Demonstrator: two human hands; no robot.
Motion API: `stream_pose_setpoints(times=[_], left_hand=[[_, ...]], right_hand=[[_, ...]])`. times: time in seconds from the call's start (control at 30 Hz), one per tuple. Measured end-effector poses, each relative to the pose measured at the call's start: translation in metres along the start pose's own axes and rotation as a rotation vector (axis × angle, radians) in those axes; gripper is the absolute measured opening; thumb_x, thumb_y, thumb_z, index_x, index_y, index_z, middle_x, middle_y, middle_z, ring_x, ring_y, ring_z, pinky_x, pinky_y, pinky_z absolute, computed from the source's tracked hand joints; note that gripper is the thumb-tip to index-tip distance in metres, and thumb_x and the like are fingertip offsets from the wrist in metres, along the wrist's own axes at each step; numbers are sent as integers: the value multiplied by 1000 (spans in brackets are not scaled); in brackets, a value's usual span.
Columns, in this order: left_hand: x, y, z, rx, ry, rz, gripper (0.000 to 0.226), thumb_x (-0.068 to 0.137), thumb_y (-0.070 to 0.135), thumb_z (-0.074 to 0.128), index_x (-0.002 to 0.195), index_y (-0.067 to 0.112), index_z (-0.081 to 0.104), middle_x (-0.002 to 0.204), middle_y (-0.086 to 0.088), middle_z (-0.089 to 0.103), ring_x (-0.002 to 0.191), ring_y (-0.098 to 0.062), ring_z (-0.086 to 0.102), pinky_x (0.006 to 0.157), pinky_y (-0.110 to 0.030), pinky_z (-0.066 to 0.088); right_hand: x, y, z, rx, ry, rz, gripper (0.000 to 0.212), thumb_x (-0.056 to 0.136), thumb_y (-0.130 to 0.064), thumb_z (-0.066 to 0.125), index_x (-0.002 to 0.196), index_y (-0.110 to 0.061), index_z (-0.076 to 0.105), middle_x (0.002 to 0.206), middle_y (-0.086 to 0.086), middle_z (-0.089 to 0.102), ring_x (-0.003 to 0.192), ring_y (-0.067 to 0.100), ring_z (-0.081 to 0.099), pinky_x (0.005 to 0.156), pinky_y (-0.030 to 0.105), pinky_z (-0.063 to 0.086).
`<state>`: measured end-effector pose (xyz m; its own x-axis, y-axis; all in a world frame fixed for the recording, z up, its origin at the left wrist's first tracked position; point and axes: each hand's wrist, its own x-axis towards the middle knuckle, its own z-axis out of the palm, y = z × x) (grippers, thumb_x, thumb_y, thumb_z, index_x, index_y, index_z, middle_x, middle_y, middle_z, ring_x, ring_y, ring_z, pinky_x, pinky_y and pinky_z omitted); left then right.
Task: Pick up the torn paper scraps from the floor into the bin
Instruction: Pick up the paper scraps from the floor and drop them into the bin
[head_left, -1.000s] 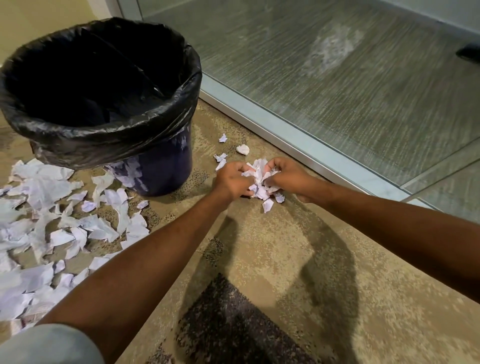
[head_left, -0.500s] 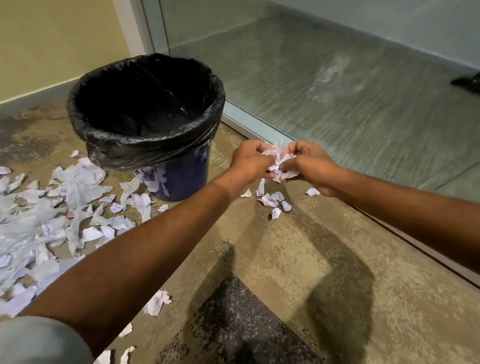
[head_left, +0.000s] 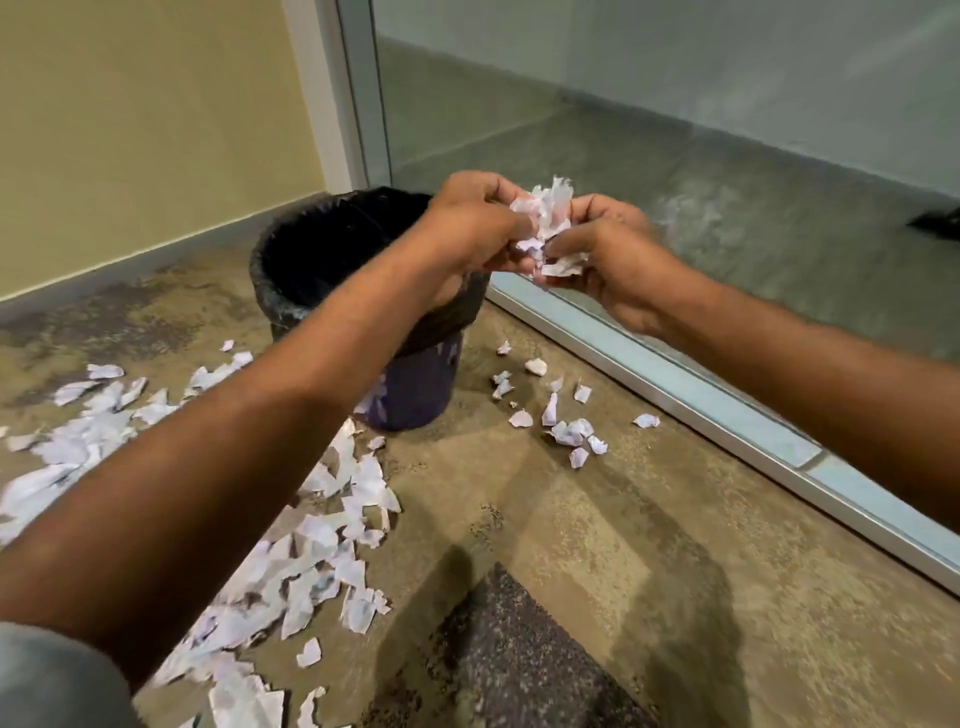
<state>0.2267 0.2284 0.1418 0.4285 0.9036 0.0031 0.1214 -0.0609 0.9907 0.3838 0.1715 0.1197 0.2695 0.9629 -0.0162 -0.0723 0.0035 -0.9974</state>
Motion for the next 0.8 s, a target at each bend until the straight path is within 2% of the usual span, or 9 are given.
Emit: stream_pose_setpoints(times=[0.17,0.33,0.47,0.57,0.63,0.73,0.8], left_hand=[[1,9,-52,-12,33,-26,17,92,-9,71,102,4,67,95,-16,76,68,-23,76,70,-37,68],[6,1,-100,-10,103,-73,17,92,-10,70,95,7,65,92,-17,74,66,-24,75,70,-39,68],[6,-14,-128,5,171,-124,20,92,-9,68,93,10,65,91,-15,75,67,-23,77,65,-34,67],[4,-27,-141,1,197,-188,19,97,-4,66,108,11,64,98,-16,75,74,-25,78,71,-36,68],[4,-35,-150,-5,208,-234,26,98,2,68,120,13,61,109,-17,72,80,-29,76,79,-42,67],[4,-42,-158,33,223,-268,37,96,9,73,130,19,62,126,-16,63,100,-34,64,79,-47,67],[2,-43,-160,58,233,-270,37,96,13,74,130,23,64,131,-15,60,113,-35,58,83,-48,66]], right_hand=[[11,-11,46,3,-49,1,30,84,19,63,102,-5,60,99,25,73,78,34,73,61,40,65],[26,-9,94,21,-88,58,28,86,18,63,101,-6,60,100,24,72,71,30,72,57,35,63],[35,-4,120,4,-125,118,28,89,14,66,107,-7,63,104,20,70,86,32,69,71,40,65],[42,3,132,-31,-139,145,28,92,9,67,111,-11,64,102,13,69,85,27,68,74,39,65],[45,6,138,-37,-144,153,27,92,4,71,111,-14,64,104,11,69,87,25,67,78,41,64],[49,8,142,-47,-148,140,35,93,-5,77,123,-16,63,110,7,69,92,22,65,81,41,62],[51,7,143,-40,-147,138,36,93,-11,79,124,-18,63,118,7,68,104,24,66,87,44,64]])
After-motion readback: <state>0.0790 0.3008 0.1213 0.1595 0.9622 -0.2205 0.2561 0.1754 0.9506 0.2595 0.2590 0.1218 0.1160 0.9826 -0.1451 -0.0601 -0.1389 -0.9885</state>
